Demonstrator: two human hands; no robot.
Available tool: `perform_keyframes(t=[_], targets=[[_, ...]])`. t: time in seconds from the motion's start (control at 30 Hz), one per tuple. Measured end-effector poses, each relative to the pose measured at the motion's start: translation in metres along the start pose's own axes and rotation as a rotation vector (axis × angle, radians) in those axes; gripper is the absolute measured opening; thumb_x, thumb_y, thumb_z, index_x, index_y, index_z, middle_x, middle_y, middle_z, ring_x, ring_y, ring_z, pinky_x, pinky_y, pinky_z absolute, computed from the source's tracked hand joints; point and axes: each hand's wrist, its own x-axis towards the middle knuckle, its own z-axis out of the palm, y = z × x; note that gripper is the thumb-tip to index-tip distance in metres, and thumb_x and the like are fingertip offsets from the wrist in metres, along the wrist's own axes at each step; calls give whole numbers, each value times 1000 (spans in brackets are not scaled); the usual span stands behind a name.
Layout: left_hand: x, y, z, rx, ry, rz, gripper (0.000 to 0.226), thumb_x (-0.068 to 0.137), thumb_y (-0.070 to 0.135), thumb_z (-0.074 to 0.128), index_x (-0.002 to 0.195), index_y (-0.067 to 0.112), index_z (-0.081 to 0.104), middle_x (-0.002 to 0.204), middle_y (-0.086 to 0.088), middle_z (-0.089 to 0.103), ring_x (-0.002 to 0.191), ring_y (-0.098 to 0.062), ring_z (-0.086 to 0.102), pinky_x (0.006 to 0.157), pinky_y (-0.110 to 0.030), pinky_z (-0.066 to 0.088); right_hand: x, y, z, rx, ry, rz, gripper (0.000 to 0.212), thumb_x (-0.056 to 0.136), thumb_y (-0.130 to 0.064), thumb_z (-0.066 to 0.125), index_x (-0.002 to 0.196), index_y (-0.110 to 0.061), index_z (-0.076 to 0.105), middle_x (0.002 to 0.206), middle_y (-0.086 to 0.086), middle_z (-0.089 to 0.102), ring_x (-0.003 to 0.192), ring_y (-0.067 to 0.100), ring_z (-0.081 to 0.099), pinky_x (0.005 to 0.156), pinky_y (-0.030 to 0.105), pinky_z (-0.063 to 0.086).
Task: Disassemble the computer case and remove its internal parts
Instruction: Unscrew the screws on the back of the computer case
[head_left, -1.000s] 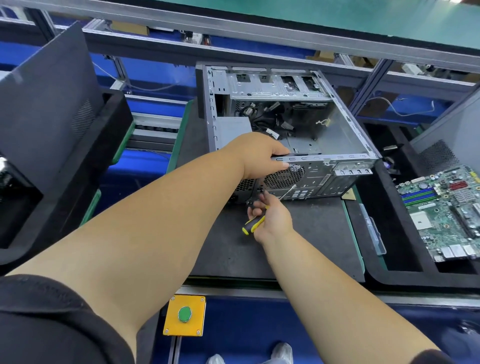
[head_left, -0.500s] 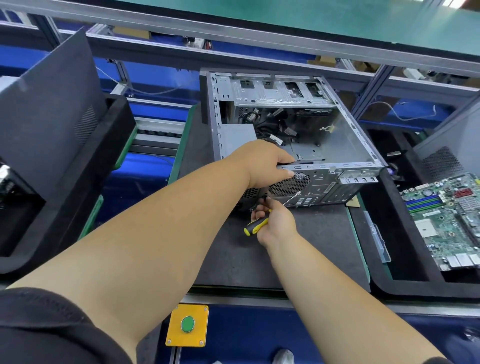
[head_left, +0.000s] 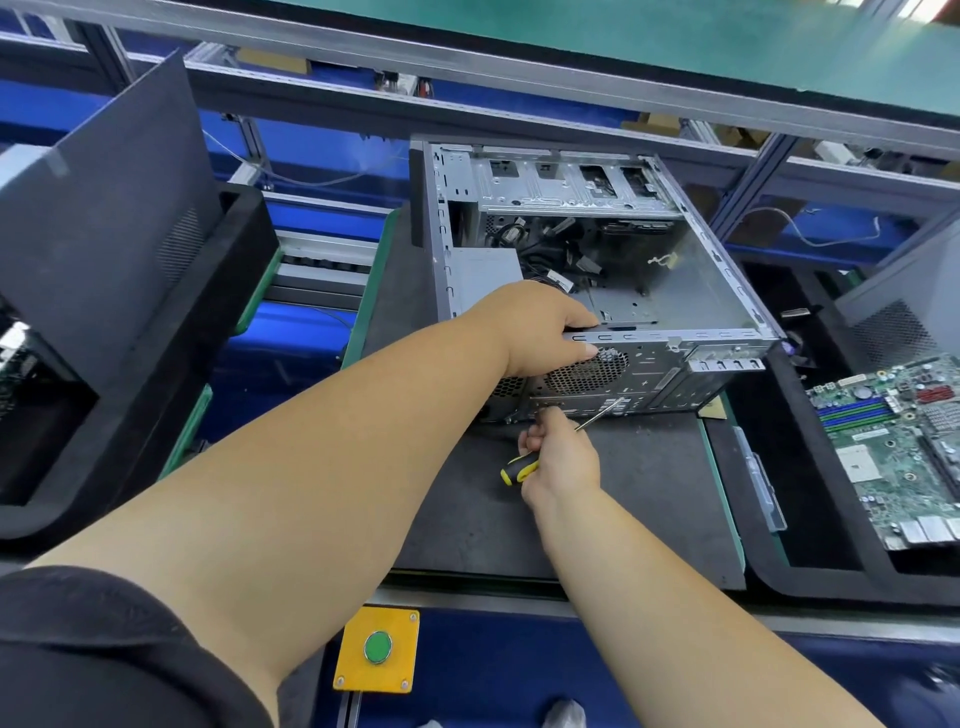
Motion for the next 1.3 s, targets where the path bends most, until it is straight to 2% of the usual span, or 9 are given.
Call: perform_keyframes(t=[0.33,0.47,0.57,0.63,0.73,0.83,1.0,1.13,1.3], targets=[[-2,3,-3,-27,-2,-37,35,95,48,50,124,33,65,113,8,68,104,-16,58,83,-27,43,19,-34,-61,-67,-31,-75,18,92,-2,59,77,-10,51,43,-1,49,33,7,36,44,21,39],[-3,5,-6,-183,-17,-132,28,99,48,44,84,37,66,87,15,63,85,-6,56,87,-32,44,34,-68,-89,-75,-2,-107,20,93,-5,58,77,-13,50,43,-4,49,32,6,36,43,21,37],[2,6,-6,-248,-2,-252,24,98,40,51,101,29,71,107,10,67,99,-12,59,90,-31,45,46,-90,-110,-86,2,-103,19,93,-6,58,77,-13,50,43,-4,49,32,6,36,43,21,37],[7,9,-6,-258,-3,-309,21,96,34,55,107,27,72,103,15,67,97,-11,60,80,-25,43,55,-107,-124,-118,-1,-88,18,93,-7,58,78,-13,52,43,-5,49,31,7,37,46,23,38],[18,17,-8,-291,-2,-395,14,93,29,60,97,28,73,83,19,65,78,-6,59,66,-22,42,72,-131,-144,-152,-1,-35,12,94,-9,59,83,-11,55,42,-4,49,30,7,38,46,23,40],[27,27,-7,-217,29,-448,14,92,28,60,91,28,74,76,22,63,73,-1,58,65,-23,45,88,-149,-160,-163,-1,13,6,93,-9,59,88,-9,59,41,-5,48,32,7,36,41,19,39],[42,43,0,-37,102,-545,18,96,28,54,90,30,71,74,16,63,69,-6,57,57,-24,44,108,-174,-180,-174,-10,85,17,96,-9,53,79,-9,56,41,-5,43,30,6,29,44,21,36],[48,48,7,-4,121,-587,17,96,27,54,92,29,71,79,17,60,69,-7,53,65,-27,45,123,-191,-196,-159,-28,169,25,101,-17,50,78,-8,54,39,-5,44,27,5,29,38,16,36],[44,49,12,3,185,-637,14,95,31,56,88,35,69,82,14,63,74,-8,56,68,-28,45,138,-206,-205,-188,-23,177,29,100,-20,55,75,-6,53,57,1,42,27,6,30,36,16,36]])
